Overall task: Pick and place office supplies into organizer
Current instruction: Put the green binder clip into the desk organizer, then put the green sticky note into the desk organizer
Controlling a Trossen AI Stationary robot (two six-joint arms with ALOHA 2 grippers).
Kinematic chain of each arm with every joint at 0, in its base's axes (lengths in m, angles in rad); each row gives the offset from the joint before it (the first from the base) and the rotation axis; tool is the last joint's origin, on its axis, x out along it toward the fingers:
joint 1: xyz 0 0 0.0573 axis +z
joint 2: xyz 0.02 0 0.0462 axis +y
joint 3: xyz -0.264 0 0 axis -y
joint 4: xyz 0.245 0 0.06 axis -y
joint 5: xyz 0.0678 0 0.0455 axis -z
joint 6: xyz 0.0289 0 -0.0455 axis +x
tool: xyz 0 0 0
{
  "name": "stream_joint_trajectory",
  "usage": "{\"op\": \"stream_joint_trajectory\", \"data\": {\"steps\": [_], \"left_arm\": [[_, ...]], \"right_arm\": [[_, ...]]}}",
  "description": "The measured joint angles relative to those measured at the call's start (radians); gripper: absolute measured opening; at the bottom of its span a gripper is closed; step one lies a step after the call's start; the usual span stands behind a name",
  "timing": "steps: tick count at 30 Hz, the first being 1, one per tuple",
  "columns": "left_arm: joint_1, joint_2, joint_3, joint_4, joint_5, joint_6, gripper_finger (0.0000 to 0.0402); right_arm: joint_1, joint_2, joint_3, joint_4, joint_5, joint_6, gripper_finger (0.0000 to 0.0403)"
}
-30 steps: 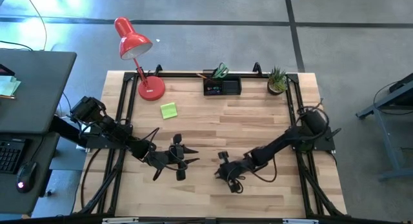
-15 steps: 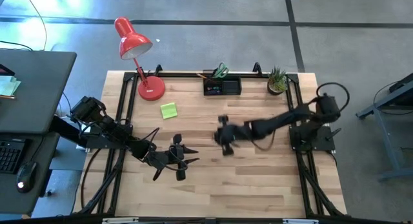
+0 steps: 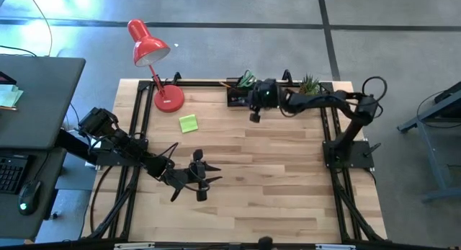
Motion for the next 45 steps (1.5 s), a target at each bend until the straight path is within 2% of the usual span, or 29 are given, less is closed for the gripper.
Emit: {"op": "stream_joint_trajectory", "data": {"steps": [7,10,16,27,32,37,45], "left_arm": [[0.001,0.000,0.000,0.004,-0.039,0.031,0.0113],[0.001,0.000,0.000,0.011,-0.042,0.035,0.0113],[0.001,0.000,0.000,0.002,-0.041,0.048,0.0113],[0.000,0.000,0.000,-0.023,-0.027,0.016,0.0113],[0.000,0.000,0.000,-0.022,-0.027,-0.002,0.0113],[0.000,0.000,0.000,-0.021,-0.027,-0.002,0.0113],[0.000,0.000,0.000,-0.015,-0.027,-0.001,0.0113]], "right_arm": [[-0.058,0.078,0.034,0.078,-0.073,0.000,0.0067],[-0.057,0.140,0.096,0.029,-0.088,-0.012,0.0067],[-0.070,0.196,0.222,-0.141,-0.052,-0.017,0.0073],[-0.068,0.199,0.231,-0.140,-0.038,0.030,0.0123],[-0.068,0.200,0.231,-0.117,-0.040,0.054,0.0134],[-0.069,0.233,0.230,-0.028,-0.016,0.108,0.0133],[-0.069,0.301,0.229,0.038,0.103,0.113,0.0134]]}}
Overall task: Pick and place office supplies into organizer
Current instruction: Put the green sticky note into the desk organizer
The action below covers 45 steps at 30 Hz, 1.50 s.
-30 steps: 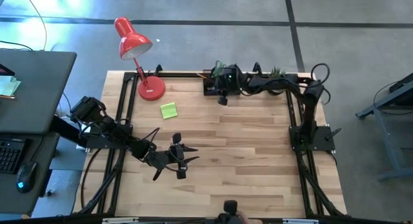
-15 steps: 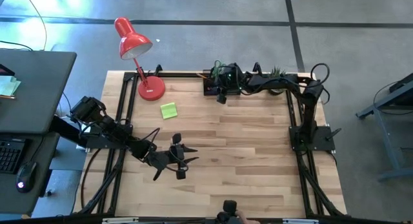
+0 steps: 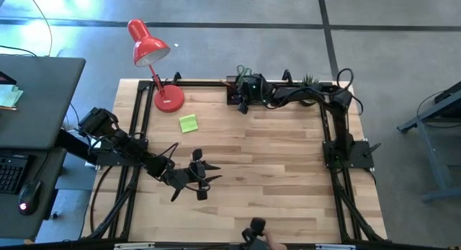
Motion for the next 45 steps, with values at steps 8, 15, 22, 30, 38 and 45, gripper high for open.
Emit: {"op": "stream_joint_trajectory", "data": {"steps": [8,15,22,30,38,45], "left_arm": [[0.000,0.000,0.000,-0.006,-0.001,0.003,0.0113],[0.000,0.000,0.000,-0.010,-0.003,0.003,0.0113],[0.000,0.000,0.000,-0.015,-0.003,0.003,0.0113],[0.000,0.000,0.000,-0.061,-0.004,-0.012,0.0113],[0.000,0.000,0.000,-0.147,-0.018,-0.088,0.0113],[0.000,0.000,0.000,-0.213,-0.011,-0.198,0.0113]], "right_arm": [[-0.001,0.005,-0.001,0.054,0.062,0.052,0.0133],[0.033,0.005,-0.001,0.053,-0.008,0.053,0.0133],[0.090,0.005,-0.001,0.014,-0.011,0.047,0.0134],[0.149,-0.117,-0.001,-0.235,-0.022,0.108,0.0133],[0.259,-0.381,-0.008,-0.543,-0.050,0.179,0.0133],[0.431,-0.590,-0.447,-0.157,0.125,0.416,0.0133]]}}
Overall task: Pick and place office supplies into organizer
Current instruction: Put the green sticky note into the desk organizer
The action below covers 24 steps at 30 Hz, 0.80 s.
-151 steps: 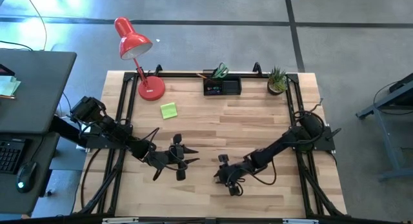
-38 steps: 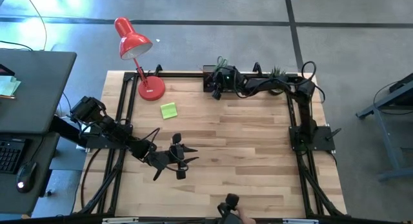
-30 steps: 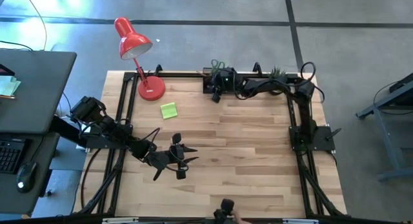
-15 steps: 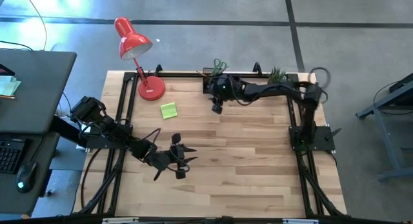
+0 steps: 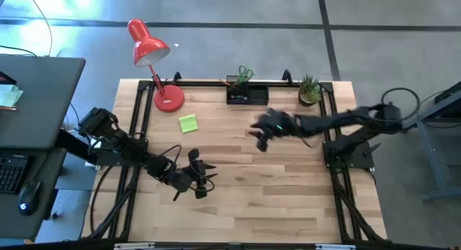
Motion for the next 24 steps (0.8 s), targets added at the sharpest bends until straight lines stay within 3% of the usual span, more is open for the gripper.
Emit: {"op": "stream_joint_trajectory", "data": {"steps": [4,8,16,21,24], "left_arm": [[0.000,0.000,0.000,-0.027,-0.001,-0.016,0.0113],[0.042,-0.002,0.017,-0.158,-0.022,-0.106,0.0113],[0.267,-0.011,0.236,-0.771,0.245,-0.152,0.0113],[0.332,-0.011,0.414,-1.209,0.260,-0.065,0.0113],[0.363,-0.011,0.501,-1.411,0.216,-0.029,0.0113]], "right_arm": [[0.155,-0.124,-0.256,0.336,0.203,0.074,0.0133],[0.288,-0.201,-0.384,0.499,0.315,0.073,0.0133],[0.407,-0.225,-0.411,0.437,0.309,0.045,0.0133],[0.447,-0.225,-0.411,0.400,0.347,0.029,0.0134],[0.465,-0.224,-0.411,0.375,0.386,0.037,0.0134]]}}
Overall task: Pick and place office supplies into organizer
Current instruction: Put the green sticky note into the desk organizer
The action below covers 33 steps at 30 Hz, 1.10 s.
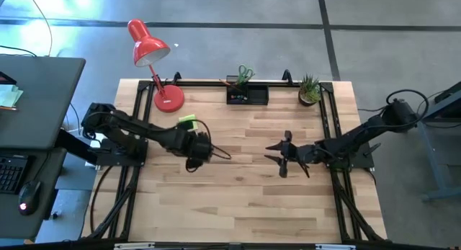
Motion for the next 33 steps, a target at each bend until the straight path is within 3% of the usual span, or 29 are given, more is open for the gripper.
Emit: {"op": "stream_joint_trajectory", "data": {"steps": [5,13,20,26,33], "left_arm": [[0.076,0.000,0.033,-0.074,-0.028,0.102,0.0113],[0.203,0.048,-0.040,0.050,0.041,0.343,0.0115],[0.348,0.098,-0.042,0.061,0.179,0.483,0.0170],[0.446,0.104,-0.053,0.114,0.188,0.539,0.0205],[0.501,0.104,-0.121,0.203,0.281,0.544,0.0184]], "right_arm": [[0.020,0.000,0.000,-0.035,0.021,0.019,0.0134],[0.033,0.000,0.000,-0.039,0.025,0.010,0.0134],[0.033,0.000,0.000,-0.043,0.025,0.010,0.0134],[0.033,0.000,0.000,-0.059,0.024,0.013,0.0134],[0.033,0.001,0.000,-0.078,0.018,0.020,0.0134]]}}
